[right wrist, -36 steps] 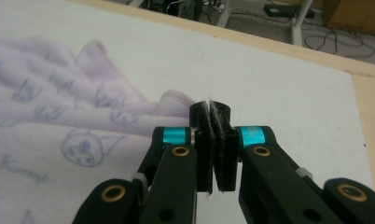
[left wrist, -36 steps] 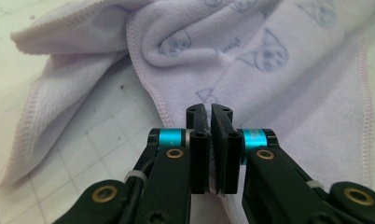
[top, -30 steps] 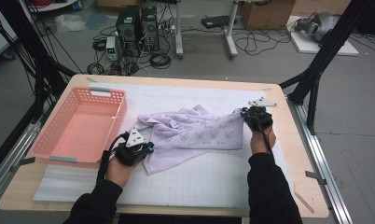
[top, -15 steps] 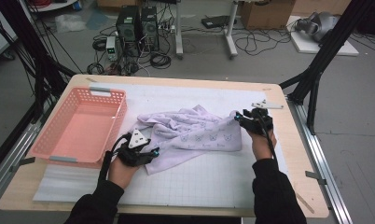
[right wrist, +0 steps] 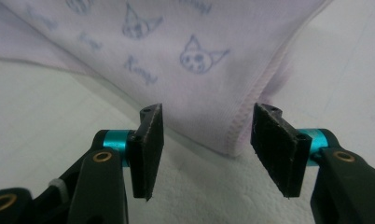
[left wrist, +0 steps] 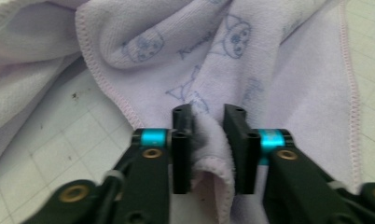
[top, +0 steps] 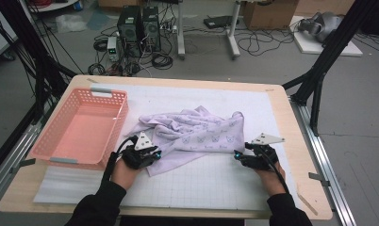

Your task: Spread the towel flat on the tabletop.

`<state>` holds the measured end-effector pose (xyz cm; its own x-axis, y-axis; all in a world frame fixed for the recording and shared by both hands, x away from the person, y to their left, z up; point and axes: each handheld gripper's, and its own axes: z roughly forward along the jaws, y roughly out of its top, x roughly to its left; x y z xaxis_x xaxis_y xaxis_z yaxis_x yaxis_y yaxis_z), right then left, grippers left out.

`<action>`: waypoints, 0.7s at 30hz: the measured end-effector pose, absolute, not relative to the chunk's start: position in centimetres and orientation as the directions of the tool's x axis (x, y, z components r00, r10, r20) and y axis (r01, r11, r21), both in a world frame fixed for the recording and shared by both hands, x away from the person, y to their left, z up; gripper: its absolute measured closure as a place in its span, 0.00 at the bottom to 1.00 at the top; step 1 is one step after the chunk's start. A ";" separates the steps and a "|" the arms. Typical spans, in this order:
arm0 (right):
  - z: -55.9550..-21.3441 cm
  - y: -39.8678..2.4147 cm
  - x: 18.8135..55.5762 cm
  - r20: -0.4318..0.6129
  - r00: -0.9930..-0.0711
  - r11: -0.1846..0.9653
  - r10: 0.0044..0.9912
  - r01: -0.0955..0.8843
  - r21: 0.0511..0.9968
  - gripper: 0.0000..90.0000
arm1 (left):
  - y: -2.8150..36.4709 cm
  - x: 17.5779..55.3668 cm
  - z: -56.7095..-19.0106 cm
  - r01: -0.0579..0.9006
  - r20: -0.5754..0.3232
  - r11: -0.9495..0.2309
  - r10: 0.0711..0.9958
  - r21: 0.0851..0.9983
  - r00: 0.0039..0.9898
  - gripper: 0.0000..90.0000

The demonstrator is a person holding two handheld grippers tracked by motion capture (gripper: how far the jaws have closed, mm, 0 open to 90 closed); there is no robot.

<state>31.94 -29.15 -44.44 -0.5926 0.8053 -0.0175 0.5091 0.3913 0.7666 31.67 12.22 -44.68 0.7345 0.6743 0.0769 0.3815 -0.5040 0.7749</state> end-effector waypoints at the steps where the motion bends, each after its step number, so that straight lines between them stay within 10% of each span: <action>1: -44.7 -29.0 32.1 -0.023 -0.590 0.396 0.807 0.513 0.762 0.56 | 12.2 31.7 -44.6 0.383 0.077 -0.504 0.676 0.774 0.733 0.90; 5: -44.8 -28.9 32.2 -0.002 -0.596 0.385 0.803 0.517 0.764 0.94 | 12.4 31.6 -44.5 0.390 0.064 -0.497 0.676 0.775 0.734 0.93; 21: -40.5 -30.9 27.4 0.127 -0.637 0.333 0.761 0.552 0.765 0.93 | 14.6 31.6 -43.1 0.413 -0.052 -0.404 0.661 0.816 0.748 0.93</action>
<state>27.36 -30.92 -40.52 -0.6366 0.7606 0.1275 0.5515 0.3334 0.7646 31.65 14.62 -43.14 0.7485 0.6611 -0.0518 0.4134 -0.4041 0.8160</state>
